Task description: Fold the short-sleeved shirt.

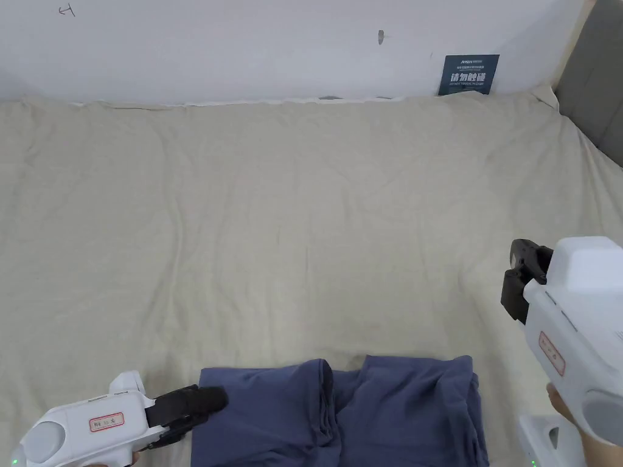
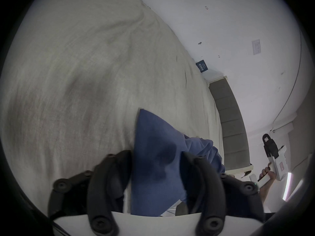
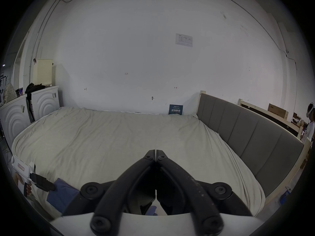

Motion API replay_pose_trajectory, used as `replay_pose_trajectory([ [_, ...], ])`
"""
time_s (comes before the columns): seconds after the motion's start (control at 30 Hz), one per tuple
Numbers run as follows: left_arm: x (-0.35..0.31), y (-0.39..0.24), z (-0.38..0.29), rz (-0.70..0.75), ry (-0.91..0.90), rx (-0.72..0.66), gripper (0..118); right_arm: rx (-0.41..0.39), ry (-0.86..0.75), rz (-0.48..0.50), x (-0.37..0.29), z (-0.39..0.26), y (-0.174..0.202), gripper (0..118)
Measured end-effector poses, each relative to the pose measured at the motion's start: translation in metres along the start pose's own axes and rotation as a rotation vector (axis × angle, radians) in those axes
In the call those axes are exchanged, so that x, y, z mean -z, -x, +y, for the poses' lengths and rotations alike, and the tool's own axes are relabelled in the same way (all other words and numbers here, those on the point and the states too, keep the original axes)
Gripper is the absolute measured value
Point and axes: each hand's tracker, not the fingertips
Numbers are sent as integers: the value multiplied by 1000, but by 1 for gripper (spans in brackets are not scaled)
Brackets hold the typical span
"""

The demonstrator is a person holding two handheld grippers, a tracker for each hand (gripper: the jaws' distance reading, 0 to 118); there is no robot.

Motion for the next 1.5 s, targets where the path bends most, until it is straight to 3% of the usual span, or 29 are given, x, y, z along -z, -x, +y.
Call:
replay_pose_trajectory([
  [0.17,16,-4,-3,35,43,53,23,-1,7,9,3,1,3,2],
  [0.2,17,-5,-3,38,41,48,11,-2,6,10,3,1,4,1],
  [0.27,17,-7,-5,57,24,44,8,3,5,14,4,2,4,2],
  [0.47,-16,-22,-1,88,-33,92,7,14,-7,19,4,5,3,1],
  [0.63,-71,-15,12,210,-117,122,7,31,-34,38,1,9,3,1],
  [0.87,-110,-63,5,290,-163,207,7,34,-48,67,-4,10,7,1],
  [1.17,-29,-199,-22,213,-15,411,7,50,-68,67,-16,10,-1,1],
  [1.5,121,-241,-78,249,217,456,9,52,-65,-1,-28,6,-31,1],
])
